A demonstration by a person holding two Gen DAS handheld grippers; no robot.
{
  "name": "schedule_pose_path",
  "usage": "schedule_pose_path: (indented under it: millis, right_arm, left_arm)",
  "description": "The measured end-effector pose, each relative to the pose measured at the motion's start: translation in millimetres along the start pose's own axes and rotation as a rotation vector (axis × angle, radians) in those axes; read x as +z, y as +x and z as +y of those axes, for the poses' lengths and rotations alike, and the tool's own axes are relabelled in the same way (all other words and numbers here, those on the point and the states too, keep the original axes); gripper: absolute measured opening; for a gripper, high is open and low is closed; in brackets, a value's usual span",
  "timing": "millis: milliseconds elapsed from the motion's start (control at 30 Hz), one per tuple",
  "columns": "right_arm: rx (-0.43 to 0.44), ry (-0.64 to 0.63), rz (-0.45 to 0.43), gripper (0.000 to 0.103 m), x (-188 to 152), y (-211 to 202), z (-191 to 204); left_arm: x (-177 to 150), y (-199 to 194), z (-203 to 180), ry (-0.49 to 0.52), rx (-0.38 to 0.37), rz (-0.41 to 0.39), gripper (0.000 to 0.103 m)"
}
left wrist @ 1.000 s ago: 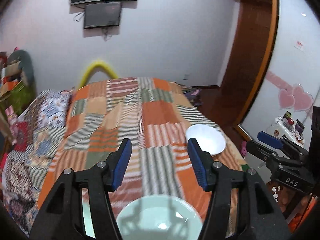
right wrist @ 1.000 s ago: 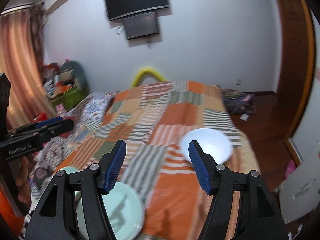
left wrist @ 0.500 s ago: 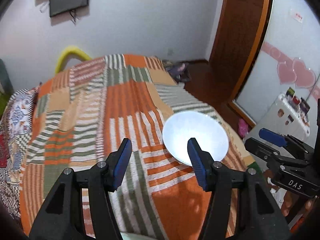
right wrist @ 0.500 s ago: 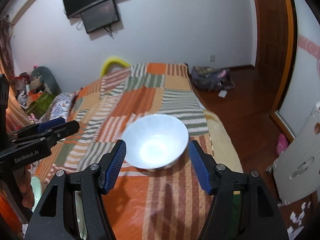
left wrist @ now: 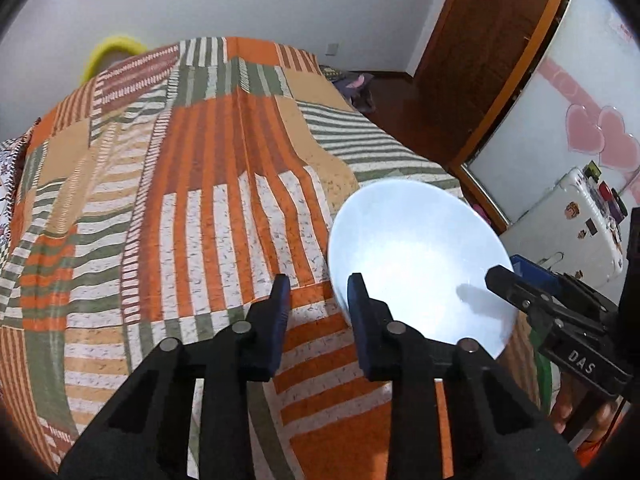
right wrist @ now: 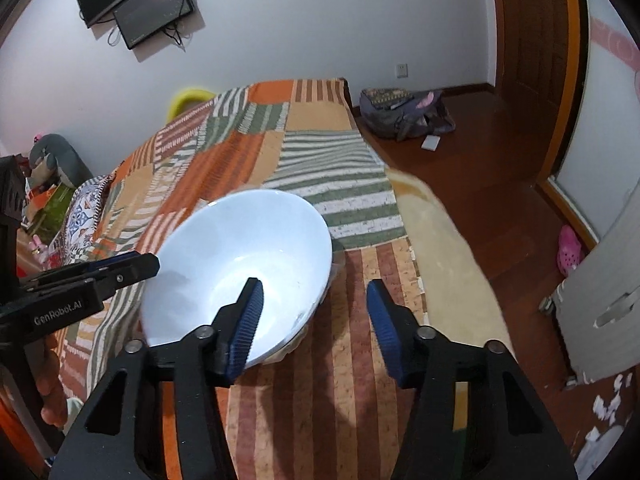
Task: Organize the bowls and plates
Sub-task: 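Grasp the spotted white bowl rim with both tools and lift it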
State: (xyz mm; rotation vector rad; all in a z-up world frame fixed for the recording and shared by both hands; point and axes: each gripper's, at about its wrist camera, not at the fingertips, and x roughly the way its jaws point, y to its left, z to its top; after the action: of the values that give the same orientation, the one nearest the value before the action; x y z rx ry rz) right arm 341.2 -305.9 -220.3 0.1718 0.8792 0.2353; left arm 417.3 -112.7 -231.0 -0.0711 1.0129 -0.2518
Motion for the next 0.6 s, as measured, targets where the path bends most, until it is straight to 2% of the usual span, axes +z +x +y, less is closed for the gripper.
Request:
schedule_pose_path:
  millis: [67,200,333,467,600]
  right_arm:
    - [0.015,0.014,0.022,0.039,0.4,9.1,-3.3]
    - [0.052,0.041,0.058,0.038,-2.0,17.3,-5.8]
    - [0.079,0.036,0.069,0.025,-1.8,18.7,-2.5]
    - [0.038,-0.005,0.059,0.024,-2.0,14.9,5.8]
    - [0.046,-0.006,0.055,0.024,-2.6,7.3,8.0]
  left_arm:
    - [0.1,5.6,-0.8,-0.001,-0.012,0.010,0.025]
    - [1.4,14.5,-6.1,0.010,-0.026,0.032,0.018]
    - [-0.2,21.5,-13.5,0.038,-0.010,0.042,0.012]
    - [-2.4,19.0,-11.7,0.027,-0.021,0.053,0.011]
    - [-6.2,7.8,-13.0,0.024,-0.028,0.051,0.011]
